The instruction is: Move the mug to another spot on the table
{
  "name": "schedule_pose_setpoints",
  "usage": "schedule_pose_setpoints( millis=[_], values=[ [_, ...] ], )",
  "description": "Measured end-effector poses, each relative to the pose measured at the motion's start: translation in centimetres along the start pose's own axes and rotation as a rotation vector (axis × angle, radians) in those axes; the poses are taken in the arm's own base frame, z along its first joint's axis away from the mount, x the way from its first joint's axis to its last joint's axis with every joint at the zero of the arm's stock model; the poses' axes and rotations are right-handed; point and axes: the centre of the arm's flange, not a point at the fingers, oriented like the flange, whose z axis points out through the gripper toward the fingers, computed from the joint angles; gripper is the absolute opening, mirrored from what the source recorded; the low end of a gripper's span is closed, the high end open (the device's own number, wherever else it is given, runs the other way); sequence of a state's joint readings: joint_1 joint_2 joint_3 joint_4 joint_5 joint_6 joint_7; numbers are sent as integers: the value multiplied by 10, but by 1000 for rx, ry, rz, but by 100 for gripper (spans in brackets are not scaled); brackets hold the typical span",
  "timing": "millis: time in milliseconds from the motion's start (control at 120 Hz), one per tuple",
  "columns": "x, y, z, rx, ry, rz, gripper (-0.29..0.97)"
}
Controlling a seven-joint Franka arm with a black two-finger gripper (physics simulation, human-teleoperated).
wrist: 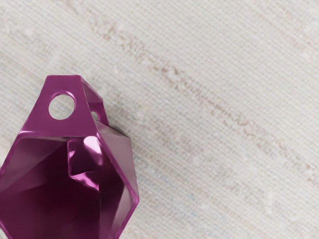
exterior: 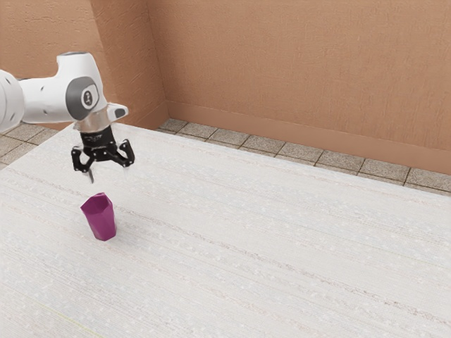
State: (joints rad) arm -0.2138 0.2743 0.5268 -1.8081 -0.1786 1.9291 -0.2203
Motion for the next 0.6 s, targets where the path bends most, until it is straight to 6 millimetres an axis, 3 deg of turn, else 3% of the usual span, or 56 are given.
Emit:
schedule_pose_setpoints(
  millis=[158,408,533,600],
  values=[
    [8,-18,13,21,4,-93,68],
    [9,-54,53,60,-24,-208,68],
    [14,-65,54,55,4,-242,68],
    [26,-66,52,58,33,-255,68]
  ],
)
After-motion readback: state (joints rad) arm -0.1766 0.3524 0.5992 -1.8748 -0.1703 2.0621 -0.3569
